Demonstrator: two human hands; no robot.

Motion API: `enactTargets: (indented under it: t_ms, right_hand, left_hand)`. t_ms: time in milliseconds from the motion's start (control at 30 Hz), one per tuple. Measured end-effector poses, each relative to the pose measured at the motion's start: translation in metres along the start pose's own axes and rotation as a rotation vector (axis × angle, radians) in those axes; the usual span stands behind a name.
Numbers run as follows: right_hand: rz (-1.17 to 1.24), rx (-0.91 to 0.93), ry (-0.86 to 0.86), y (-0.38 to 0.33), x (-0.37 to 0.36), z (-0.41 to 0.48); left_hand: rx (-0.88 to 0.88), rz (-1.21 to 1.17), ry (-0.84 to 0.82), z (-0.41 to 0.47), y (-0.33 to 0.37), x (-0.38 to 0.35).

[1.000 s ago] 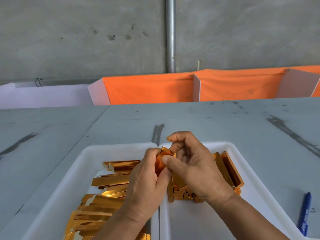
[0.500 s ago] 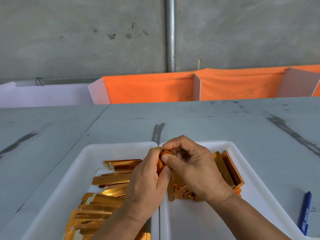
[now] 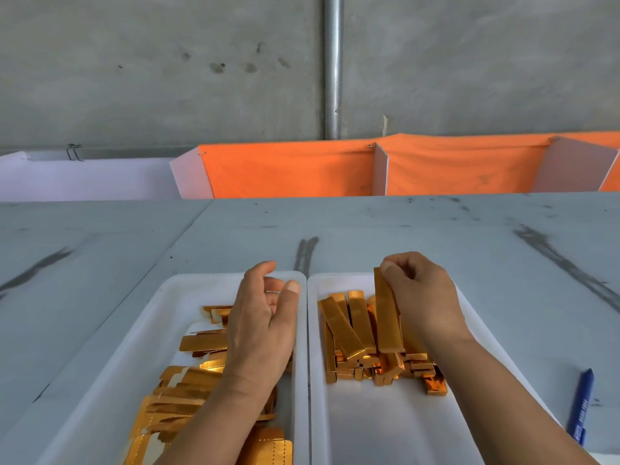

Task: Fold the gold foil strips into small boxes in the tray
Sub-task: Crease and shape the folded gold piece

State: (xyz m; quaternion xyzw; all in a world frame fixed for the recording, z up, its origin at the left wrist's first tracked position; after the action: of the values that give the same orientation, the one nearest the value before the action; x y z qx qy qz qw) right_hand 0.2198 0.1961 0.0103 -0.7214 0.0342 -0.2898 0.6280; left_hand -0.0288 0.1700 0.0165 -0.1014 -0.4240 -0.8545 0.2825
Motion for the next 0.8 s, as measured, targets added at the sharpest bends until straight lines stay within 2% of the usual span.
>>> enactTargets:
  t_ms: [67, 167, 300, 400, 433, 500, 567, 633, 700, 800]
  right_hand:
    - [-0.108, -0.009, -0.008, 0.003, -0.005, 0.0]
    - [-0.128, -0.041, -0.051, 0.007, -0.01, 0.002]
    - [-0.209, 0.01, -0.075, 0.002, -0.015, -0.003]
    - [-0.213, 0.025, -0.089, -0.007, -0.009, -0.012]
    - [-0.202, -0.014, -0.18, -0.009, -0.011, -0.016]
    - [-0.206, -0.095, -0.516, -0.009, -0.026, -0.032]
    - [-0.36, -0.117, -0.861, -0.002, -0.042, -0.058]
    - [-0.605, -0.107, -1.072, 0.011, -0.051, -0.08]
    - [-0.809, -0.07, -1.112, 0.023, -0.055, -0.088]
    - [-0.951, 0.076, -1.021, 0.022, -0.061, -0.085]
  left_hand:
    - [0.03, 0.042, 0.045, 0.004, -0.009, 0.009]
    - [0.118, 0.213, 0.034, 0.007, -0.025, 0.02]
    - [0.292, 0.479, -0.188, 0.001, -0.05, 0.018]
    - [0.326, 0.61, -0.324, -0.004, -0.06, 0.013]
    - [0.326, 0.636, -0.348, -0.005, -0.062, 0.011]
    - [0.318, 0.662, -0.374, -0.006, -0.064, 0.008]
    - [0.314, 0.675, -0.395, -0.007, -0.066, 0.006]
    - [0.314, 0.694, -0.415, -0.008, -0.07, 0.005]
    - [0.32, 0.717, -0.439, -0.008, -0.073, 0.005]
    - [0.322, 0.725, -0.47, -0.009, -0.074, 0.003]
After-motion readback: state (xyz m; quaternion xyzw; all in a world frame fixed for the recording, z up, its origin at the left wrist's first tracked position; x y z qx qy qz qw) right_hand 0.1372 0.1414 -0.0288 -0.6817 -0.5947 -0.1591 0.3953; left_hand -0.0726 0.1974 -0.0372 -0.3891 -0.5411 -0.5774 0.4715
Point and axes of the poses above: each hand's wrist, its own z-axis towards the middle knuckle, its own x-axis out of the back of the hand, y = z × x, the point moved 9 cm from there along z, towards the middle knuckle, and after that the axes turned 15 degrees about -x, right-handed, at the moved point
